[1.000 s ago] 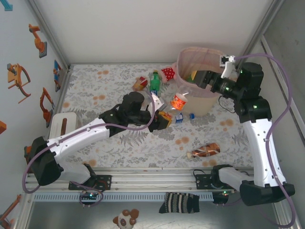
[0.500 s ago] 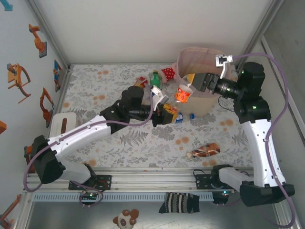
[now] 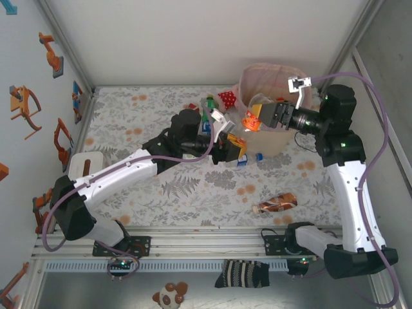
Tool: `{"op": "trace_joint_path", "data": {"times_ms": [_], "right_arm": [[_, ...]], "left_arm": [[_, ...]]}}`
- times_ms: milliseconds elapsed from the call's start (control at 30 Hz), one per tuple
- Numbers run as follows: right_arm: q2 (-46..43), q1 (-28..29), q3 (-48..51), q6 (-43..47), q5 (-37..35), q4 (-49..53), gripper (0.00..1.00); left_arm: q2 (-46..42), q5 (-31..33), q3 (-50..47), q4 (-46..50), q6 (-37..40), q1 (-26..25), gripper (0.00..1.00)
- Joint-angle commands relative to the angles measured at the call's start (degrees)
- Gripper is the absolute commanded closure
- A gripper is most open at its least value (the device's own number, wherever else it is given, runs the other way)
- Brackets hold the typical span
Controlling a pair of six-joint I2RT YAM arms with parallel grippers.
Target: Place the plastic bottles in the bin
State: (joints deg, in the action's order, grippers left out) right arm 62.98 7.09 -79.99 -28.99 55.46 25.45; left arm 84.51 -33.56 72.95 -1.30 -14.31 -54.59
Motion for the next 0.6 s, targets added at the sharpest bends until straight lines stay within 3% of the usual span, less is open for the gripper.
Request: {"op": "trace_joint_path", "data": {"times_ms": [0,367,500,567], "right_arm": [[-0.65,0.03,-2.01,1.82,-0.50,0.96,0.13],[-0.40,0.07,-3.12,2.71,-3.48,2.56,0.30],[-0.49,-0.02,-3.18,2.73,-4.01,2.74,0.35],[-0.49,0.08,-3.35,2.72,-4.79,3.00,0.37]], "left_arm": [[0.36,-2.37,2.06,-1.12,-0.97,0.18,0.77],[0.48,-3.00,2.19,0.31,-1.03,0.19,0.76],[0.03,-2.44,1.93,0.48,-1.07,0.19,0.71],[-0.54,-1.87,1.64,0.37,-1.20,0.19,0.63]]}}
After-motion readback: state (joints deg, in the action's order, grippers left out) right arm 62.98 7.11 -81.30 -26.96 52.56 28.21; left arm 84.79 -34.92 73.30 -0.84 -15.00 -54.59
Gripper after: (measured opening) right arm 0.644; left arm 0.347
